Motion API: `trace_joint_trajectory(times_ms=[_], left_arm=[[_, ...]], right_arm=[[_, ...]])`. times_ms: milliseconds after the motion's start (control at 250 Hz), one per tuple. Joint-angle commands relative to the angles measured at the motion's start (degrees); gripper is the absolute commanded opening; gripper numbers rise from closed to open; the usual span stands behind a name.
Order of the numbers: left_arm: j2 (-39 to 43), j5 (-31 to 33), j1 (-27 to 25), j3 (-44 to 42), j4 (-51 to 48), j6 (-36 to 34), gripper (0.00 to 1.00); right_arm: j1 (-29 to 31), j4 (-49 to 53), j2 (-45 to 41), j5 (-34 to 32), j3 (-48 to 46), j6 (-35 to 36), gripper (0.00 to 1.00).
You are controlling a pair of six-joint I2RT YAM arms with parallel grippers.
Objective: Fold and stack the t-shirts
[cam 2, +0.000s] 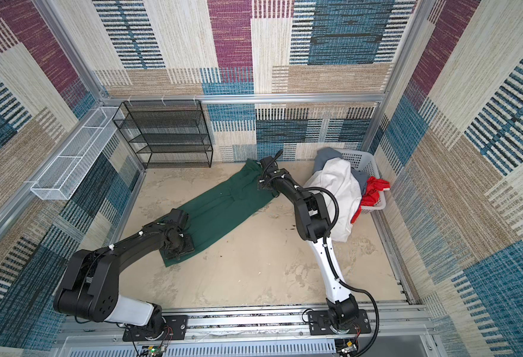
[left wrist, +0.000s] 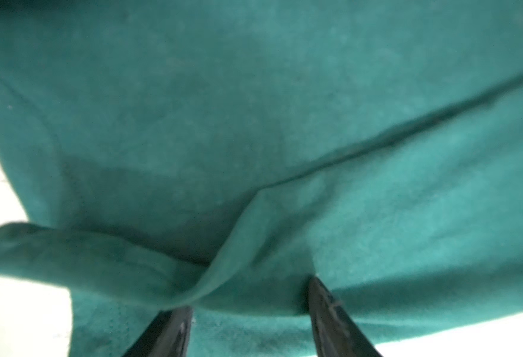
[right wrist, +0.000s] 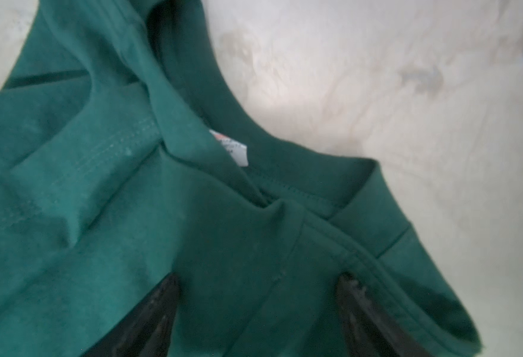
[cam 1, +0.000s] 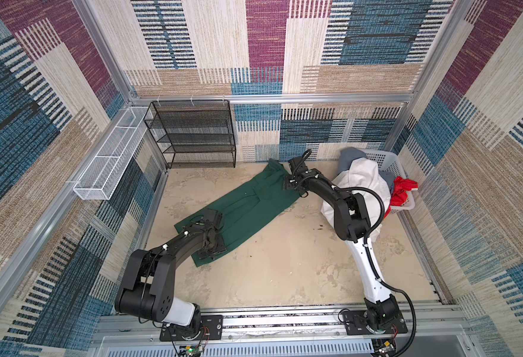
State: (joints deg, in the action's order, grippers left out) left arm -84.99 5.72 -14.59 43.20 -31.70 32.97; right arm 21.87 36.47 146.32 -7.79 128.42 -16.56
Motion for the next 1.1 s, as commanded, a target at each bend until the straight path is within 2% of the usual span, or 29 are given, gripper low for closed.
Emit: trace_joint_trajectory(times_ms=[0,216,392,548,732,936,1004,1096], left_arm=[[0.20,-3.73,-2.76,-1.82,-3.18,2.84,0.58],[4.74,-5.35,-12.17,-5.22,-5.10,10.89,0.57],[7.65,-7.00,-20.16,-3.36,-6.70,17.76,0.67],[8.92,-6.97,-21.67,3.07,-8.62,16.86,0.80],[8.24,-4.84,-19.96,9.05,-9.87,10.67,0.86],[9.69,-7.77,-14.16,10.78,-10.26,5.92,0.86],[11.18,-7.85,-14.15,11.56,-10.01,4.54,0.86],[13.44,-10.01,-14.06,10.87,-7.51,3.45,0.87]], right_arm=[[-0.07,4.10,2.67,1.21,5.62,1.43,0.82],[-1.11,4.23,3.47,2.11,8.16,2.09,0.82],[-2.19,3.76,2.65,2.43,8.16,2.45,0.83],[-2.36,4.55,-2.43,3.04,6.25,1.72,0.99],[-2.44,-5.28,-18.69,6.47,-13.20,-1.65,0.99],[-2.70,-17.50,-36.40,10.83,-41.81,-8.76,0.99],[-2.77,-22.13,-40.04,14.45,-49.24,-11.38,1.00],[-2.80,-25.56,-40.60,17.77,-53.18,-14.38,0.98]])
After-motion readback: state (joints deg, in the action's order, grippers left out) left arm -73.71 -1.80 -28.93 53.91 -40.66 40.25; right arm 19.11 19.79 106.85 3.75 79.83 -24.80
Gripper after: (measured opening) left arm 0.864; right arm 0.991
